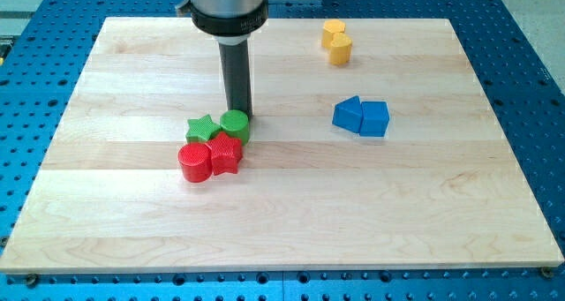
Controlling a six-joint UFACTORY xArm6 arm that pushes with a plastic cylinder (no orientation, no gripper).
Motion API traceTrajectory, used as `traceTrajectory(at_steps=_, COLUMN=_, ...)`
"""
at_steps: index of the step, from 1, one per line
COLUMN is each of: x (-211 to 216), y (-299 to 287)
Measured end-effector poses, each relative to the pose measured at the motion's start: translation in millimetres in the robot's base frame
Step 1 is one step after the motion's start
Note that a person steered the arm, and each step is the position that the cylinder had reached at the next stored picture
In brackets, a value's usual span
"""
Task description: Slide the blue blocks towards the group of blocks
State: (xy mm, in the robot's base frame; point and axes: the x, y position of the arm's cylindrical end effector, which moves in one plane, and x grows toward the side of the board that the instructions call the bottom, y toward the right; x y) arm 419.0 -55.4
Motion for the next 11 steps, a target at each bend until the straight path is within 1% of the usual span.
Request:
traceTrajectory(at_steps=1, x=11, y=8)
traceTrajectory(at_steps=2, x=4, y=53)
traceTrajectory(at_steps=3, x=5, y=130)
traceTrajectory(at_steps=4, x=45, y=152)
traceTrajectory(at_steps=5, x=84, y=199)
traceTrajectory(at_steps=6, x=28, y=263)
traceTrajectory(at_steps=7, x=3, y=252)
traceTrajectory(at_steps=8, x=6, y=198)
traceTrajectory(at_steps=9, x=37, y=140)
traceTrajectory(at_steps=10, x=51, y=139)
traceTrajectory(at_steps=11, x=31, y=136)
